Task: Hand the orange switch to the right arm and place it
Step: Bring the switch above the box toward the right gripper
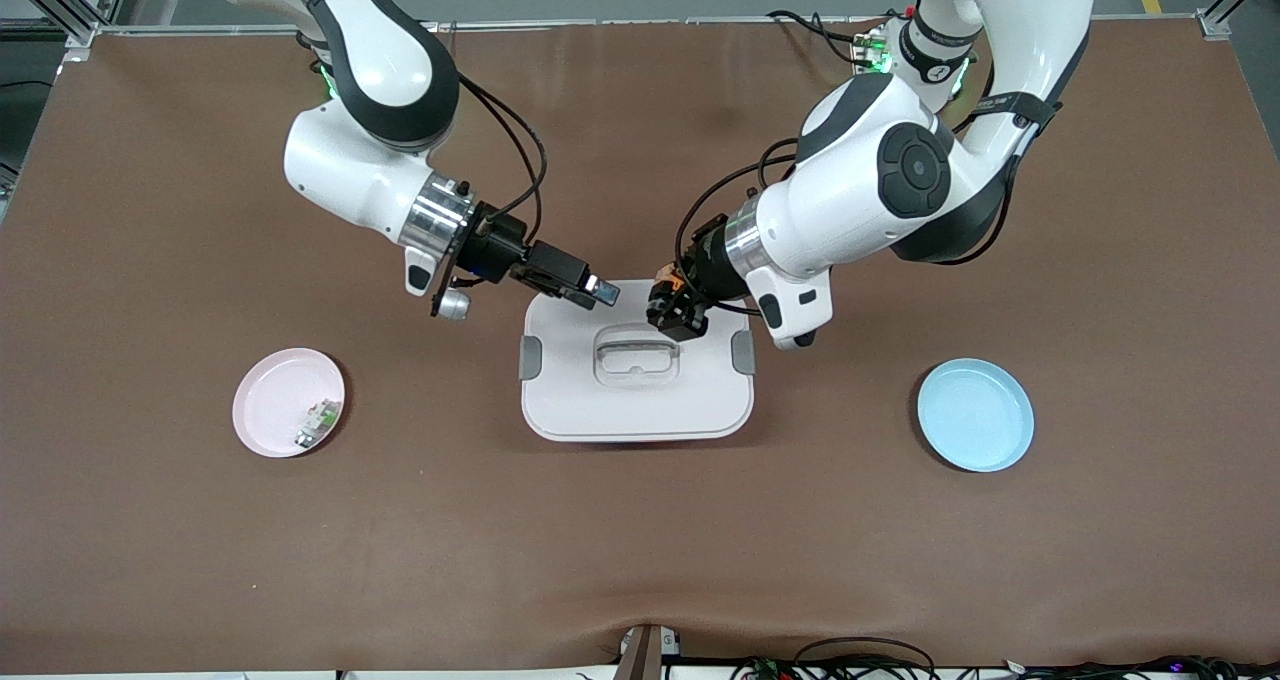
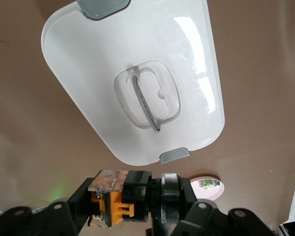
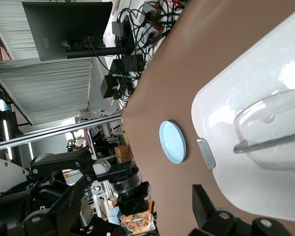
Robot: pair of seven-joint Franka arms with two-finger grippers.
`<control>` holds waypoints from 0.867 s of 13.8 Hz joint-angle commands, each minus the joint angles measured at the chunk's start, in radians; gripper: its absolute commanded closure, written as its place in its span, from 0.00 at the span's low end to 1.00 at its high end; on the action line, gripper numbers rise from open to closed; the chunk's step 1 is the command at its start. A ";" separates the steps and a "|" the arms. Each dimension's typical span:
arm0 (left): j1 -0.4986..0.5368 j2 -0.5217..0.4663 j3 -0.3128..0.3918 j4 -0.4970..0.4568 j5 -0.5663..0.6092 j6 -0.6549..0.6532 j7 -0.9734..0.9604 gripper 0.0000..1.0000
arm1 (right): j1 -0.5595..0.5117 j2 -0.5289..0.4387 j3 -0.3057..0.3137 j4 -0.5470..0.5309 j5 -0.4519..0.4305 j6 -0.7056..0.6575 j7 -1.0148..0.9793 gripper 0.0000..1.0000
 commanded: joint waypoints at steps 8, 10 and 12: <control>-0.024 0.013 0.006 0.024 -0.015 0.000 -0.009 1.00 | 0.109 0.008 -0.007 0.011 0.068 0.059 0.019 0.00; -0.024 0.013 0.006 0.024 -0.015 0.000 -0.009 1.00 | 0.115 0.026 -0.008 0.028 0.068 0.062 0.017 0.00; -0.024 0.013 0.006 0.024 -0.015 0.000 -0.009 1.00 | 0.124 0.049 -0.008 0.047 0.061 0.062 0.016 0.00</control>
